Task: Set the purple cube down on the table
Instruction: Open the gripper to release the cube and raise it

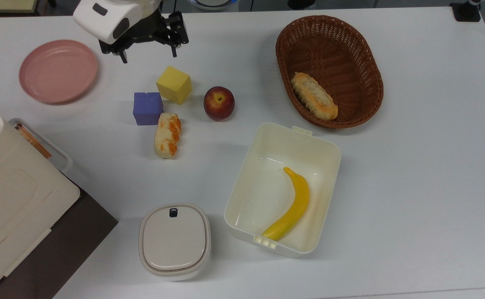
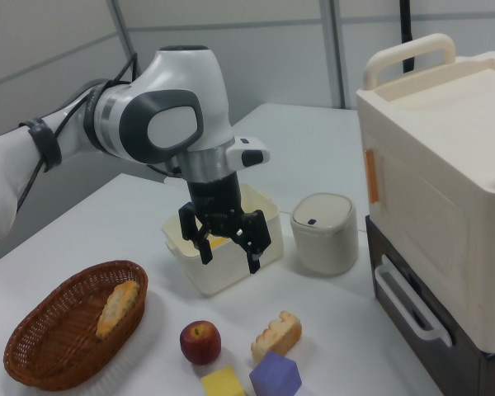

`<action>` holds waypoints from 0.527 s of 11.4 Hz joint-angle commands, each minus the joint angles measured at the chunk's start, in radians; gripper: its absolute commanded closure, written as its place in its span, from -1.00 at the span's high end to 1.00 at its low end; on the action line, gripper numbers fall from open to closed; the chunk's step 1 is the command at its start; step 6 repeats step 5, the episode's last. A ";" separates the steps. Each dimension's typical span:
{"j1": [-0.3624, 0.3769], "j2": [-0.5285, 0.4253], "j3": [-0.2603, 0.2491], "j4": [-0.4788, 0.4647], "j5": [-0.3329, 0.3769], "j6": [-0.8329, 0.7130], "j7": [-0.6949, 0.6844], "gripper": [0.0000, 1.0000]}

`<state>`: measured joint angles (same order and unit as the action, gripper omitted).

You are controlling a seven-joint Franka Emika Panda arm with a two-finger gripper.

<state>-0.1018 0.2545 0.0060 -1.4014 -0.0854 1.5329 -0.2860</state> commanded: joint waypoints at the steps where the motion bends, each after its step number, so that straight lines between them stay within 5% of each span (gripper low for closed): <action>1: 0.001 -0.023 0.000 -0.018 0.007 -0.005 0.144 1.00; 6: -0.001 -0.023 0.000 -0.018 0.010 0.079 0.166 1.00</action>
